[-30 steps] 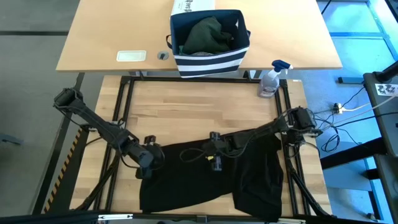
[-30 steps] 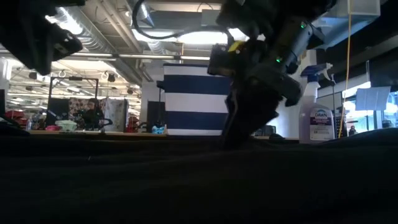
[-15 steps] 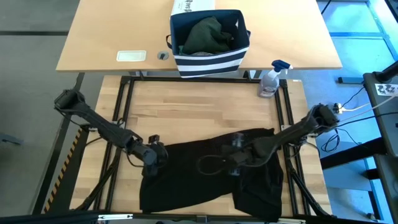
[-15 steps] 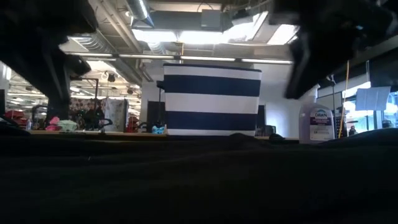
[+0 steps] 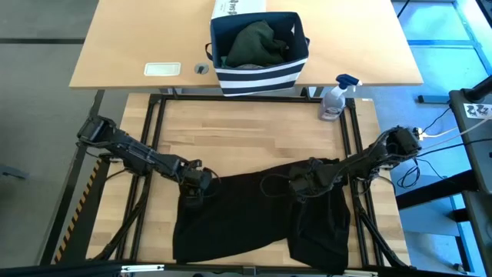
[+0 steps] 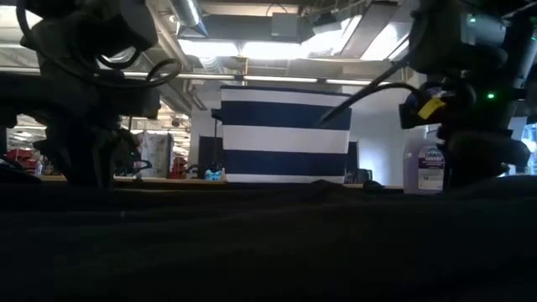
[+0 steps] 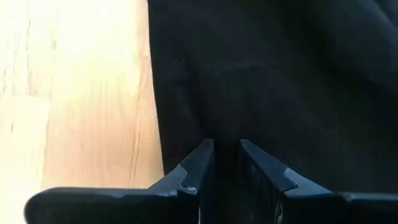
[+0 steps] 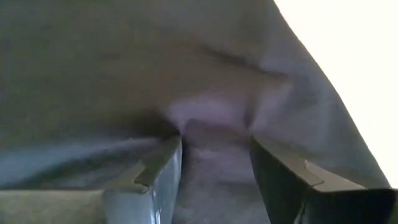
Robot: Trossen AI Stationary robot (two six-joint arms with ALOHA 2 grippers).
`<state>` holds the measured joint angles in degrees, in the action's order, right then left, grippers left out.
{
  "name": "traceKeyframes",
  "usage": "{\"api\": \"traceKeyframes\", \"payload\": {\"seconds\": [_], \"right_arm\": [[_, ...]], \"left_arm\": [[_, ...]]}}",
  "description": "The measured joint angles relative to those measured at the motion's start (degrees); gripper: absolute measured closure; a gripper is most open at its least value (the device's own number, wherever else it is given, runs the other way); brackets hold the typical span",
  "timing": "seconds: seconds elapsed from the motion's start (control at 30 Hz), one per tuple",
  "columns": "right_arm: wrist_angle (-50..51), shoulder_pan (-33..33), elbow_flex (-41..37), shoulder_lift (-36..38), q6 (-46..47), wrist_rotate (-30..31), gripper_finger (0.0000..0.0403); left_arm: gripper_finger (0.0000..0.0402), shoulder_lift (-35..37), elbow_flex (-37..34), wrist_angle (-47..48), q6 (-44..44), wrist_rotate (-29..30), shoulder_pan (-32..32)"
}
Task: Fold Laundry from Bin
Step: Fold the black shirt
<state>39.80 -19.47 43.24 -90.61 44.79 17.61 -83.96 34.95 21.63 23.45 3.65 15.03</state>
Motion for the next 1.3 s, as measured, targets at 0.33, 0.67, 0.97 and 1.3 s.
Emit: {"api": "traceKeyframes", "payload": {"seconds": [0.33, 0.67, 0.97, 1.3], "right_arm": [[0.13, 3.07, -3.45, 0.44, -1.65, -2.35, 0.021], [6.07, 3.05, -4.25, 4.69, -1.3, -4.19, 0.021], [3.93, 3.01, -4.45, 9.02, -1.34, -1.58, 0.021], [0.79, 3.01, 0.05, 12.48, -4.72, 3.38, 0.021]], "left_arm": [[0.0329, -1.23, 0.38, 7.01, 1.67, -0.67, -3.16], [0.0329, 0.33, 0.62, 12.55, 2.98, -3.83, -5.11], [0.0329, 8.83, 2.48, 19.16, 1.9, 0.41, -5.01], [0.0329, 14.2, 3.31, 29.81, 6.02, 1.81, -5.28]]}}
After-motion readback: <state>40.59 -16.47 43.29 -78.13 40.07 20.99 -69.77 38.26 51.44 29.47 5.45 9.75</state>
